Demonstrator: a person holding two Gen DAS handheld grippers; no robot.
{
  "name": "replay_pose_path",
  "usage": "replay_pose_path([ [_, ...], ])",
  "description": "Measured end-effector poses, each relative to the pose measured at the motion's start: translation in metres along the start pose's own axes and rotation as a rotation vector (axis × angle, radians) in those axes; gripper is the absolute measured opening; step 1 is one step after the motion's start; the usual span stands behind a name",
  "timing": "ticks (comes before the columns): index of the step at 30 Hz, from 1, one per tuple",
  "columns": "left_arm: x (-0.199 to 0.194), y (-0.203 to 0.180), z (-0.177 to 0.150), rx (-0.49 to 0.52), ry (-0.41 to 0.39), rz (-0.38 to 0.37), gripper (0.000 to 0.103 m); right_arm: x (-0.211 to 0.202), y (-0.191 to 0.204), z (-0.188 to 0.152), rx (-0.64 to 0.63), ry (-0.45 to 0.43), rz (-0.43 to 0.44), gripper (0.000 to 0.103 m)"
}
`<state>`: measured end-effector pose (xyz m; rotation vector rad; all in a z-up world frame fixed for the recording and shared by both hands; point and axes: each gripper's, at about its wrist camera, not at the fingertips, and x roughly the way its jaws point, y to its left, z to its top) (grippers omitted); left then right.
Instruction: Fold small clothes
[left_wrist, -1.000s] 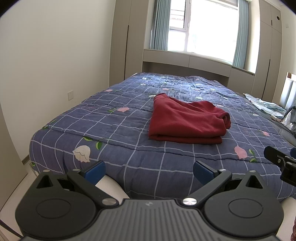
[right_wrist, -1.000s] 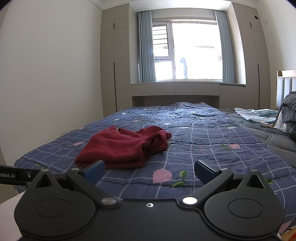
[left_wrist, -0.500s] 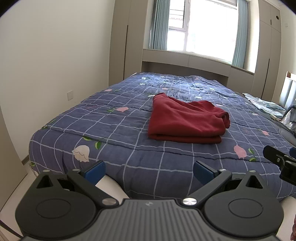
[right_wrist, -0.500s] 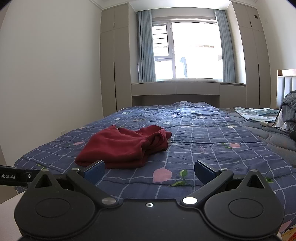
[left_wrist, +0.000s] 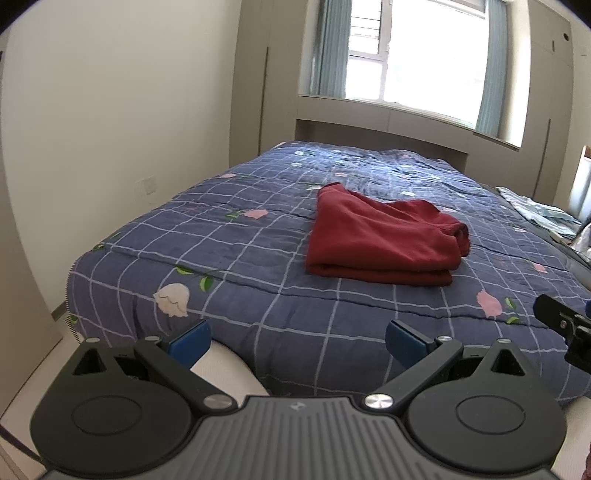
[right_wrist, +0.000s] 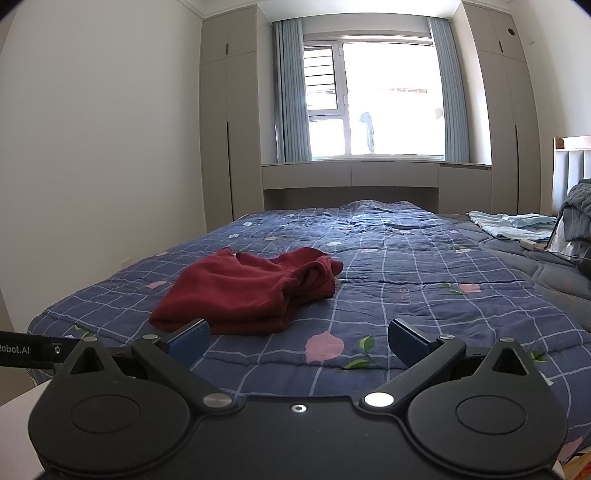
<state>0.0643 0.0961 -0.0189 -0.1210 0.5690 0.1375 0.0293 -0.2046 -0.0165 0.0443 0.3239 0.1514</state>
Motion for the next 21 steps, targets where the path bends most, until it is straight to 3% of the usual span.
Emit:
replay_pose_path([
  [21,-0.0022,-0.0025,0.0001,0.019,-0.006,-0.003,0.103,0.0008,0.0014,-0.0008,-0.004,0.005,0.004,0.102],
])
